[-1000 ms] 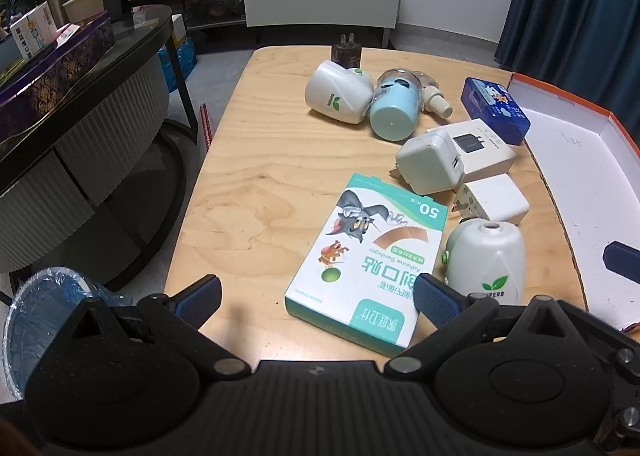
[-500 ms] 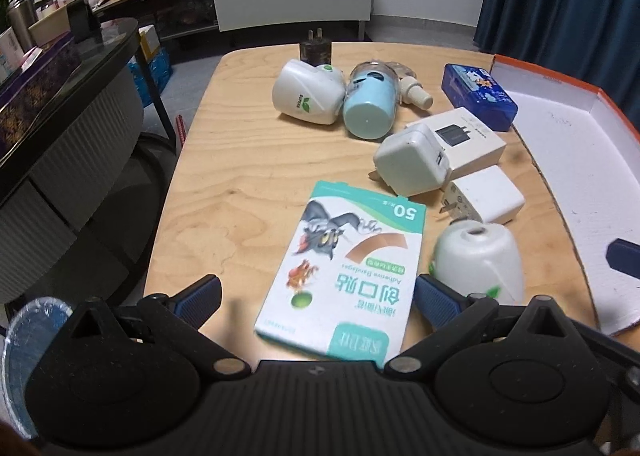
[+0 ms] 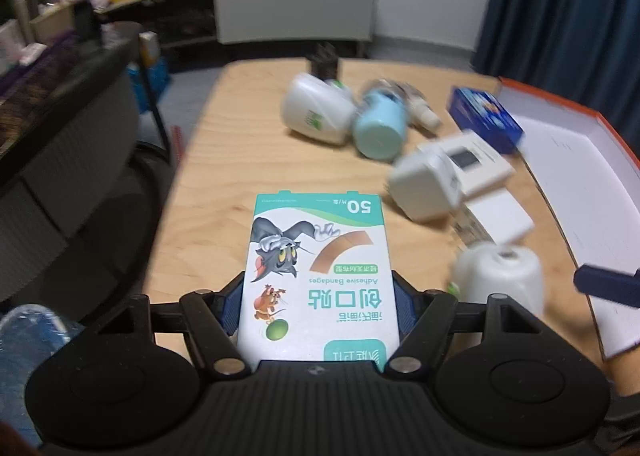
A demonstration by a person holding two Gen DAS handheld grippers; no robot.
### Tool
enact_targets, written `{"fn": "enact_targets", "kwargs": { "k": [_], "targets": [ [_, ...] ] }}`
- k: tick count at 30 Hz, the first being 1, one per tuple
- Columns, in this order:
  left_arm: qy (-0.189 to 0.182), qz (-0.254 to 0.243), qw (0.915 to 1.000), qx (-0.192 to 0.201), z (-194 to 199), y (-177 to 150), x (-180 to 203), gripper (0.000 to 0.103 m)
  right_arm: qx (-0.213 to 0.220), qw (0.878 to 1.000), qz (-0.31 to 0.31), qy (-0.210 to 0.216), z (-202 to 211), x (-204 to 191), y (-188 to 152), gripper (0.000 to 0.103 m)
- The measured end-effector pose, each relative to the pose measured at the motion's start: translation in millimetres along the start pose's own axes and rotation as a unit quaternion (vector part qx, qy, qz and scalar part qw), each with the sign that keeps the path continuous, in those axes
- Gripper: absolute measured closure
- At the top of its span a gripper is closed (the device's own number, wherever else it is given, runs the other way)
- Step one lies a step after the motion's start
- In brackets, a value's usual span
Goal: Organize rigid objects
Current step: 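Close the left tool on the bandage box while the right tool grips the SUPERB device, then carry the bandage box and SUPERB device with both tools over the orange-rimmed box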
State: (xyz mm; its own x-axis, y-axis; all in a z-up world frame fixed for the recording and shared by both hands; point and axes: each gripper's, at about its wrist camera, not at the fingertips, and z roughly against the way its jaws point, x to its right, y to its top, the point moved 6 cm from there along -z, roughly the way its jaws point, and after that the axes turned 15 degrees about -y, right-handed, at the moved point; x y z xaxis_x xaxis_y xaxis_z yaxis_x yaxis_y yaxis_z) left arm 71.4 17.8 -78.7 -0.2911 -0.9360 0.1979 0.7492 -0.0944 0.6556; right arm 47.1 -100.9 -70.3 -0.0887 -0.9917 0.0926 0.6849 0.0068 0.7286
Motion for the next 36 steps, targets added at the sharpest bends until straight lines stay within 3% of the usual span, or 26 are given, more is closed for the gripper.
{"fn": "enact_targets", "kwargs": {
  "k": [7, 9, 10, 23, 36],
  "targets": [
    [0.020, 0.037, 0.9988, 0.023, 16, 2, -15, 0.031, -0.026, 0.999, -0.018, 0.001, -33, -16, 9, 0.012],
    [0.021, 0.041, 0.9987, 0.024, 17, 2, -16, 0.031, -0.042, 0.999, -0.018, -0.003, -42, -19, 7, 0.022],
    [0.021, 0.043, 0.9986, 0.024, 17, 1, -16, 0.031, -0.052, 0.998, -0.020, -0.004, -46, -19, 5, 0.033],
    [0.000, 0.042, 0.9983, 0.040, 28, 0, 6, 0.031, -0.027, 0.998, -0.064, -0.006, -8, 8, 14, 0.037],
    [-0.026, 0.020, 0.9987, 0.040, 29, 8, 44, 0.031, 0.003, 0.994, -0.096, -0.058, 28, 62, 23, 0.037]
  ]
}}
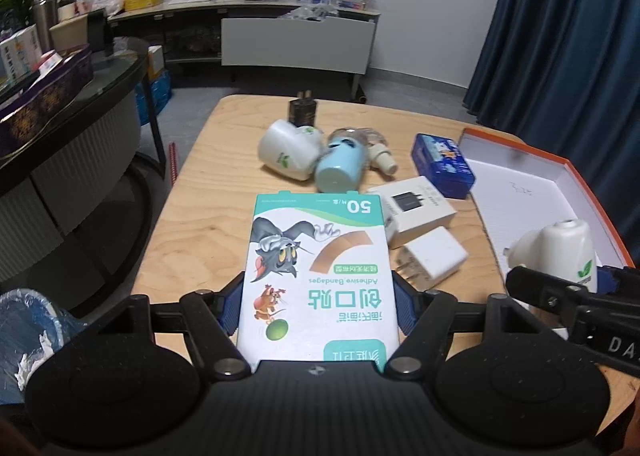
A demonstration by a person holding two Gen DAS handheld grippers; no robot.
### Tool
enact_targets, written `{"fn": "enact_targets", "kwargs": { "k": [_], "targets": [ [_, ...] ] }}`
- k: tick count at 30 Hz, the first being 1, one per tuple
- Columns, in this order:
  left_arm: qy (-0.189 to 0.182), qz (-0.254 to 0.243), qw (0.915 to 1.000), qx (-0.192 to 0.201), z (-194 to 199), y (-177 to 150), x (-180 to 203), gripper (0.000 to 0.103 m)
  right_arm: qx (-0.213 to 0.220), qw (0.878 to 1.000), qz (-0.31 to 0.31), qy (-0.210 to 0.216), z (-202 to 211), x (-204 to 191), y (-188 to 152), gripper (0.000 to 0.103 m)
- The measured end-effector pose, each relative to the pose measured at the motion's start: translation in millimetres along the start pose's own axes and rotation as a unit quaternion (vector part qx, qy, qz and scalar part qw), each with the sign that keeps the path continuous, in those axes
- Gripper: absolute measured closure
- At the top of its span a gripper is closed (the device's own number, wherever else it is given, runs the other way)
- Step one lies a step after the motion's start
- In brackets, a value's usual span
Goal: Organize rigid objects
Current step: 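Carry the bandage box and SUPERB device with both tools over the orange-rimmed box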
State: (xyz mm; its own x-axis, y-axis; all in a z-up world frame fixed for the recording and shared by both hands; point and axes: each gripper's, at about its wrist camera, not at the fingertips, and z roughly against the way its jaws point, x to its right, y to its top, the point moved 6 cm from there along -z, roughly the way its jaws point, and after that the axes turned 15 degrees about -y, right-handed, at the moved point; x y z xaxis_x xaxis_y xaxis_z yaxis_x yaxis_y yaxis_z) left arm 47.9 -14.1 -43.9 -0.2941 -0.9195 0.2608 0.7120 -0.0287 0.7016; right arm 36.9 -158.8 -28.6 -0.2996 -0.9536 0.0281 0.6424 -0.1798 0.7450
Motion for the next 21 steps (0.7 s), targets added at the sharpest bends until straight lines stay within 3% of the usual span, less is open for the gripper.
{"fn": "enact_targets", "kwargs": {
  "k": [21],
  "targets": [
    [-0.069, -0.038, 0.9966, -0.024, -36, 14, 85, 0.031, 0.022, 0.993, -0.073, -0.085, 3, 104, 4, 0.037]
  ]
}}
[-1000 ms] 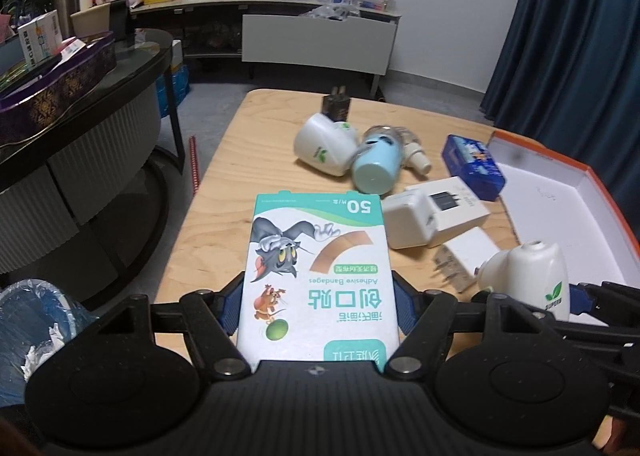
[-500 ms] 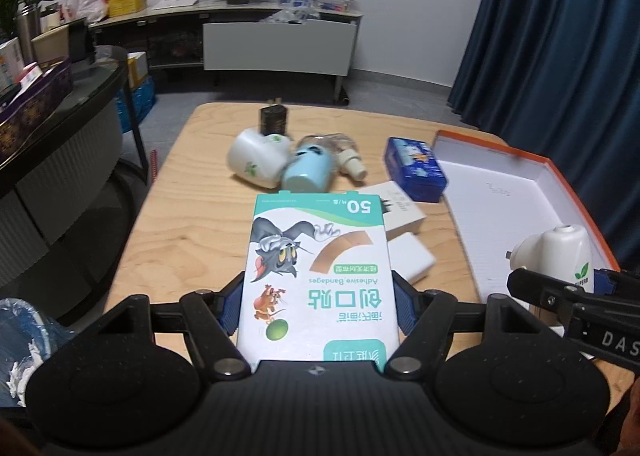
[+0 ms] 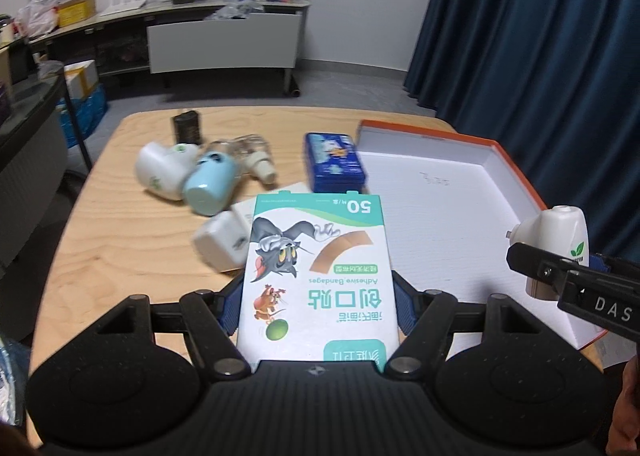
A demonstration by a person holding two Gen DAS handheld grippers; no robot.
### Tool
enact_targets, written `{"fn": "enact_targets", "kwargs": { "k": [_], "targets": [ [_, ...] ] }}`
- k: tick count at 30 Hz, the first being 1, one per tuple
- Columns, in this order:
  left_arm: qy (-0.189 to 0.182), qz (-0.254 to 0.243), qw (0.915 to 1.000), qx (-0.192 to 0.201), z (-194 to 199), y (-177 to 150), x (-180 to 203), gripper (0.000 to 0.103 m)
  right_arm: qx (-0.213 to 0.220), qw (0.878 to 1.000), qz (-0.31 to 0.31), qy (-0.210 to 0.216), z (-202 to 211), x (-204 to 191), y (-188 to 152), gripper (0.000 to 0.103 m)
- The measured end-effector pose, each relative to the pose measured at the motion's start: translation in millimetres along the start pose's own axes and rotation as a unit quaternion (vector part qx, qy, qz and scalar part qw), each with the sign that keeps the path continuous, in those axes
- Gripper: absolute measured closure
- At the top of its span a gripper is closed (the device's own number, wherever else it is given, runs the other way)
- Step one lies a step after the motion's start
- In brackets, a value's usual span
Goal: Organize rigid objects
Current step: 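Carry the bandage box and SUPERB device with both tools over the orange-rimmed box, then lower both items into the white box and open both tools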
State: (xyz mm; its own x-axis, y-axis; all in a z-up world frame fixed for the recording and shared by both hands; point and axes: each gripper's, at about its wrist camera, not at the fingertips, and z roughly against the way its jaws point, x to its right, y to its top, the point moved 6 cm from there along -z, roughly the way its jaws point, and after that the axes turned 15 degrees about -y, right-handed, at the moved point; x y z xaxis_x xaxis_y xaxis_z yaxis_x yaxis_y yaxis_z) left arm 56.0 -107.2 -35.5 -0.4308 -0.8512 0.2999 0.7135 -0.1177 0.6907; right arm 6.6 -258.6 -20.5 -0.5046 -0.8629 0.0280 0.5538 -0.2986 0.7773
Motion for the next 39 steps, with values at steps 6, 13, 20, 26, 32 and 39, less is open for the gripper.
{"fn": "enact_targets", "kwargs": {
  "k": [6, 13, 20, 26, 32, 39],
  "targets": [
    [-0.018, -0.012, 0.9998, -0.007, -21, 6, 24, 0.031, 0.009, 0.999, -0.018, -0.026, -8, 29, 7, 0.037],
    [-0.032, -0.020, 0.9991, -0.019, -49, 12, 43, 0.031, 0.004, 0.999, -0.021, -0.035, -26, 51, 12, 0.037],
    [-0.042, -0.026, 0.9984, -0.028, -73, 23, 55, 0.031, -0.007, 0.999, -0.016, -0.034, -49, 60, 23, 0.037],
    [-0.044, -0.028, 0.9979, -0.037, -96, 30, 64, 0.031, -0.023, 0.999, 0.002, -0.033, -74, 61, 37, 0.036],
    [-0.042, -0.031, 0.9975, -0.047, -117, 34, 70, 0.031, -0.050, 0.998, 0.023, -0.033, -108, 60, 47, 0.036],
    [-0.034, -0.027, 0.9974, -0.058, -142, 43, 72, 0.031, -0.074, 0.996, 0.040, -0.026, -147, 56, 63, 0.036]
  ]
}}
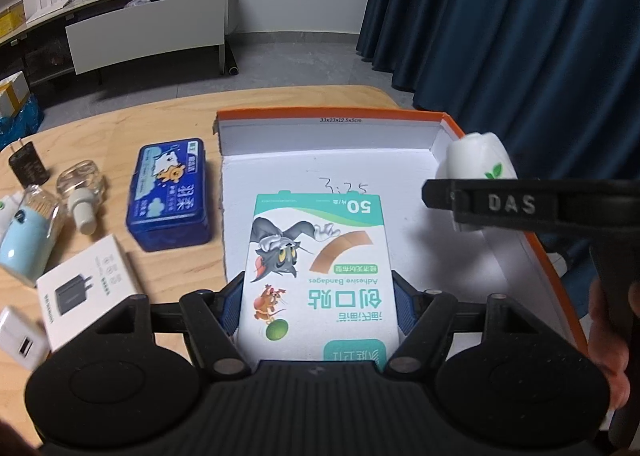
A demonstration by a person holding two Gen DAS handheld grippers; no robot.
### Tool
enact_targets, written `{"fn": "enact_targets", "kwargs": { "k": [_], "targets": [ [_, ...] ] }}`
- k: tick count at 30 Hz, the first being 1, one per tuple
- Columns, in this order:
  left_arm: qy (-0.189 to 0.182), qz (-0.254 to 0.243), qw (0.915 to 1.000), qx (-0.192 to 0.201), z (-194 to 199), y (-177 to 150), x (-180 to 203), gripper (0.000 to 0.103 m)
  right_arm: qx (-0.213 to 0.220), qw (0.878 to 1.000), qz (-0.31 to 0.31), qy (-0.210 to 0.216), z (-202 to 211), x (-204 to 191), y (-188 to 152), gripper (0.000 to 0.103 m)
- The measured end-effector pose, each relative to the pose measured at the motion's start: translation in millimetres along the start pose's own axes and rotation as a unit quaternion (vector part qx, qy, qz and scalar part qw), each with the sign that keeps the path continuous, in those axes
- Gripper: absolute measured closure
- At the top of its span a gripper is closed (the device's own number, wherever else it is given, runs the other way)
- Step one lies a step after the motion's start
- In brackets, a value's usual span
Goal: Organize rigid objects
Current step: 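Lower both items into the white box and open both tools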
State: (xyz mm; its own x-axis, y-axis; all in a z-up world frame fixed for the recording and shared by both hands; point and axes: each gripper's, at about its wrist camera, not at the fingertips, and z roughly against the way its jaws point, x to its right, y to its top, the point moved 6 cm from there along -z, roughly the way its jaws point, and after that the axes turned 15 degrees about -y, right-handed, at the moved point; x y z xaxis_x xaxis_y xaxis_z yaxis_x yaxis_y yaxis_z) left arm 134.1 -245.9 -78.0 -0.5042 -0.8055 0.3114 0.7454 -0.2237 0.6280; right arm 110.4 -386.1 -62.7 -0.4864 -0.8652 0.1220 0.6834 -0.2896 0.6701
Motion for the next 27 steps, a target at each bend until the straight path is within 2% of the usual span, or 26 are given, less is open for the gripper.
{"fn": "enact_targets", "kwargs": {
  "k": [4, 6, 9, 12, 13, 16, 19, 23, 27],
  "targets": [
    [0.002, 0.008, 1.0000, -0.004, -14, 9, 1, 0.031, 0.039, 0.999, -0.012, -0.004, -6, 6, 20, 0.036],
    [-0.001, 0.007, 1.0000, -0.003, -21, 15, 5, 0.031, 0.055, 0.998, -0.023, -0.013, 0, 14, 29, 0.032],
    [-0.013, 0.005, 0.9999, -0.001, -28, 24, 13, 0.032, 0.079, 0.996, -0.050, -0.012, 19, 27, 34, 0.032],
    [-0.026, 0.011, 0.9996, 0.000, -30, 27, 18, 0.020, 0.090, 0.994, -0.060, -0.009, 38, 36, 28, 0.032],
    [-0.032, 0.009, 0.9994, 0.003, -27, 26, 20, 0.019, 0.093, 0.994, -0.059, -0.012, 45, 38, 25, 0.032],
    [-0.025, 0.008, 0.9997, 0.002, -15, 20, 21, 0.018, 0.109, 0.993, -0.049, -0.021, 66, 40, 13, 0.032],
    [-0.019, 0.012, 0.9997, 0.013, 9, 15, 19, 0.013, 0.116, 0.991, -0.057, -0.021, 82, 40, 0, 0.027],
    [0.010, -0.004, 0.9994, 0.032, 48, 4, 10, 0.010, 0.111, 0.992, -0.066, -0.006, 93, 38, -16, 0.026],
    [0.039, -0.007, 0.9982, 0.044, 79, -6, -12, 0.008, 0.096, 0.994, -0.046, 0.005, 100, 16, -34, 0.025]
  ]
}}
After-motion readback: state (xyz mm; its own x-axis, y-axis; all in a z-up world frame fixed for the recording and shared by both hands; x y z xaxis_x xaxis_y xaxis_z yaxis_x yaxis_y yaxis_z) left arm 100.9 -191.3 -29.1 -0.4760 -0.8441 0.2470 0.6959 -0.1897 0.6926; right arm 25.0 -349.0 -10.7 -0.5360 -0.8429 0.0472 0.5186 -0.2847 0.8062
